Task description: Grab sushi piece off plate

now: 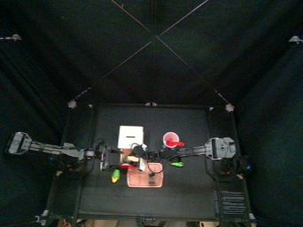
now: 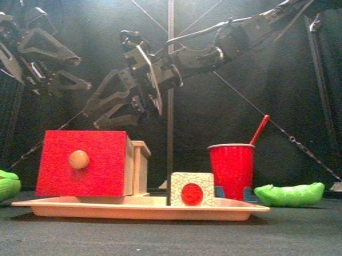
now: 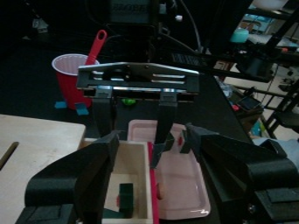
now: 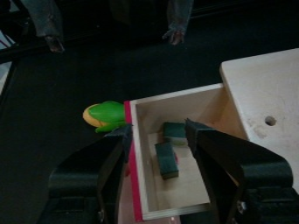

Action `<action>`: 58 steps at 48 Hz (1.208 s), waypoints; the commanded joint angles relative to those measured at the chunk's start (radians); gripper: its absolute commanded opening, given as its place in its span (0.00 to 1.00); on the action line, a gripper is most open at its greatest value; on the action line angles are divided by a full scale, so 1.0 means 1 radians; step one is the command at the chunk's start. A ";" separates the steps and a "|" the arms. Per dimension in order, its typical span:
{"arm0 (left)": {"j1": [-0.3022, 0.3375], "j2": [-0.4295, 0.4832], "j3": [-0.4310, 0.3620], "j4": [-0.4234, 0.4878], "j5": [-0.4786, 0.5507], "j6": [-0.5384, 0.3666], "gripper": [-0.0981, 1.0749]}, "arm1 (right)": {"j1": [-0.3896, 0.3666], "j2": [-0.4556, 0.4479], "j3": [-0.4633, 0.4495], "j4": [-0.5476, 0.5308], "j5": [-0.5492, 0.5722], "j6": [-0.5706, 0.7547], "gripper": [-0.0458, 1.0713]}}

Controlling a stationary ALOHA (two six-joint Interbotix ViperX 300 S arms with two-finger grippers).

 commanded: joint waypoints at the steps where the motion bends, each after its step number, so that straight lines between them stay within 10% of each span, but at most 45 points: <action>1: 0.003 0.003 -0.012 -0.005 -0.009 0.000 0.90 | 0.002 -0.038 -0.028 0.002 -0.005 0.000 0.81; 58: 0.003 0.003 -0.009 -0.014 -0.009 0.002 0.90 | 0.202 -0.308 0.408 -0.038 -0.002 0.000 0.81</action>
